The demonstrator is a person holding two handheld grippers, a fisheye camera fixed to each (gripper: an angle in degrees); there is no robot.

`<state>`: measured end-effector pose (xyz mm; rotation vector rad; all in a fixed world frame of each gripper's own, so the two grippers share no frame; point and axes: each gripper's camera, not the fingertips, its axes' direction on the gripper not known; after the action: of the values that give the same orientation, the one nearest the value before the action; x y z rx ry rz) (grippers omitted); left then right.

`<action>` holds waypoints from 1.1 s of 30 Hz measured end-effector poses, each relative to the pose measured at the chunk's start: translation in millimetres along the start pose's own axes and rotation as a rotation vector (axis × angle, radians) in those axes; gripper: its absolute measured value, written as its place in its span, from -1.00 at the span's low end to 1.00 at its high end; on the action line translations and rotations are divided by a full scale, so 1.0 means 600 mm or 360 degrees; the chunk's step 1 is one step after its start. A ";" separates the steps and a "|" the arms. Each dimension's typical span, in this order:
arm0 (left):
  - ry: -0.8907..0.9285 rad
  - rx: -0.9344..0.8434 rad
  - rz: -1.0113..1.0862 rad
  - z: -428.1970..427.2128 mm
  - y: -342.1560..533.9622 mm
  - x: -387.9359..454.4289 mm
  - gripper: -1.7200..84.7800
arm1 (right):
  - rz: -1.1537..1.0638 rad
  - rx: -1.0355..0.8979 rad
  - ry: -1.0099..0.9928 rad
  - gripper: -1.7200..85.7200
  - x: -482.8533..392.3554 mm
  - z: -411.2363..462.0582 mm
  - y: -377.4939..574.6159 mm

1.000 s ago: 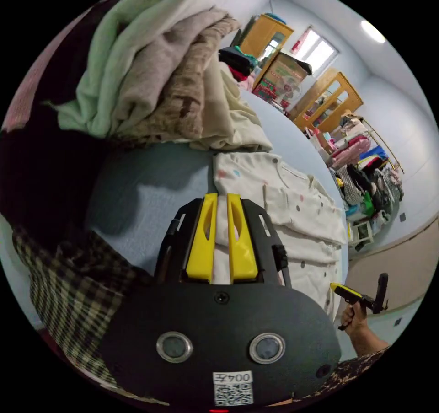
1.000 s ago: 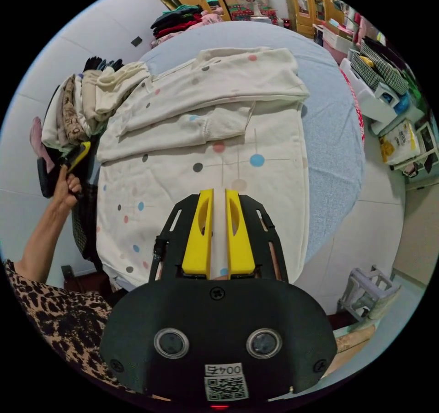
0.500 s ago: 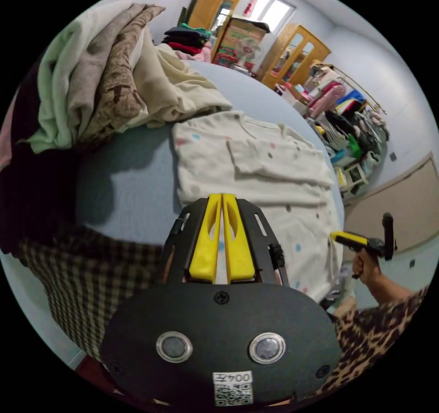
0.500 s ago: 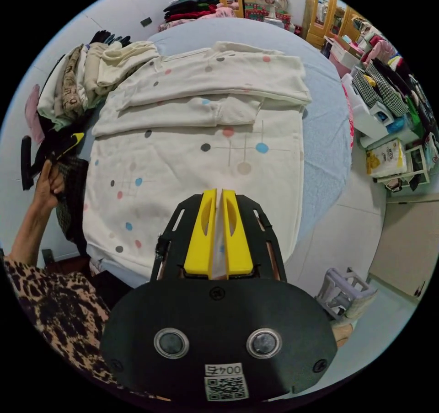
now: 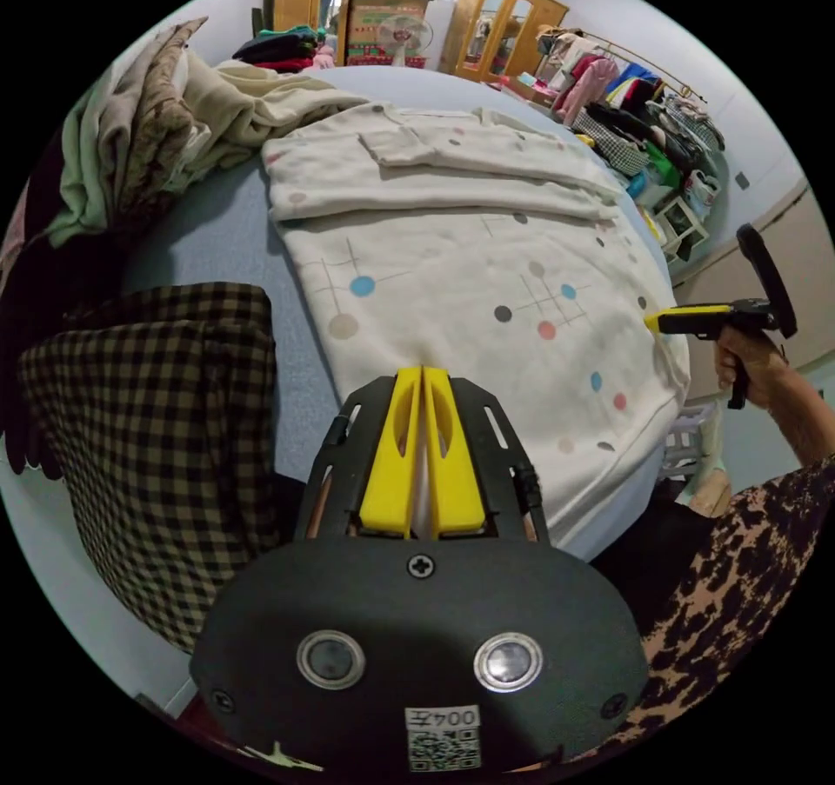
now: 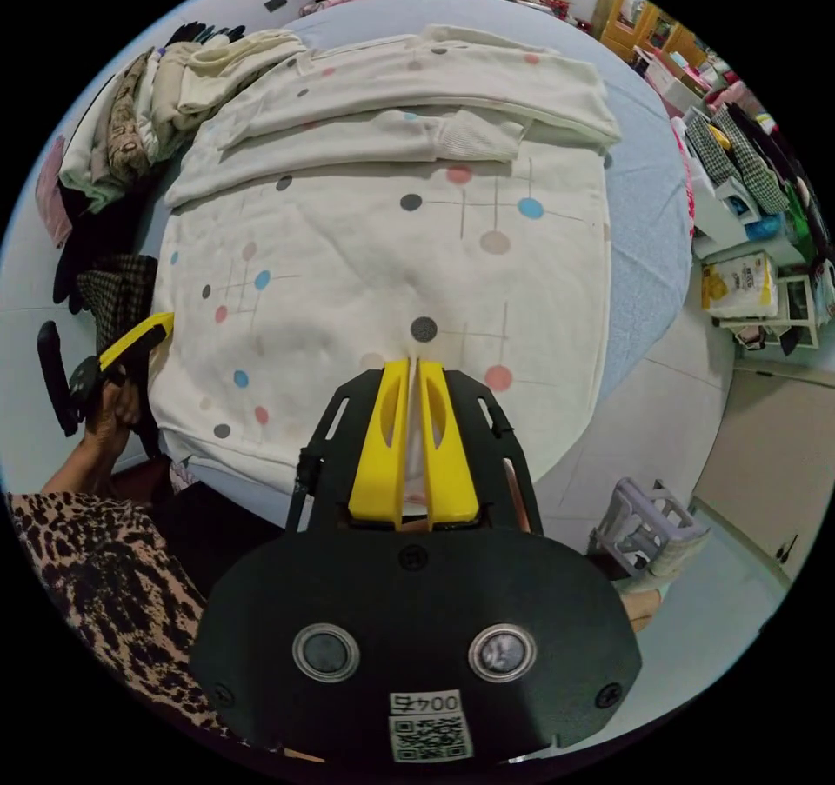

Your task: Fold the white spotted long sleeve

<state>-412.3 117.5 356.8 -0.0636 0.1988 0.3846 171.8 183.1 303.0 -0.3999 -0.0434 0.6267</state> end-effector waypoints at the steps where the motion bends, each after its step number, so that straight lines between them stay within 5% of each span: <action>1: -0.0002 0.0010 0.0014 -0.001 0.002 0.000 -0.95 | 0.0011 0.0007 -0.0003 -0.92 0.000 0.001 0.002; 7: 0.0096 -0.0084 0.0058 -0.012 -0.006 -0.019 -0.95 | 0.0048 0.0052 0.0039 -0.89 -0.008 0.006 0.025; 13: 0.0530 -0.0175 -0.0139 -0.055 0.043 -0.053 -0.93 | 0.0033 0.0108 0.0048 -0.89 -0.004 0.011 0.052; 25: 0.0579 -0.0160 -0.0687 -0.097 0.243 -0.021 -0.79 | 0.0160 0.0163 -0.0604 -0.90 0.105 0.027 0.108; 33: 0.0433 -0.0189 -0.0686 -0.084 0.240 0.035 -0.82 | -0.0186 0.0248 -0.0149 -0.83 0.042 0.018 0.169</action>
<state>-457.1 253.7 299.8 -0.2715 0.4214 -0.0449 133.6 276.2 272.5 -0.2157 -0.1061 0.5290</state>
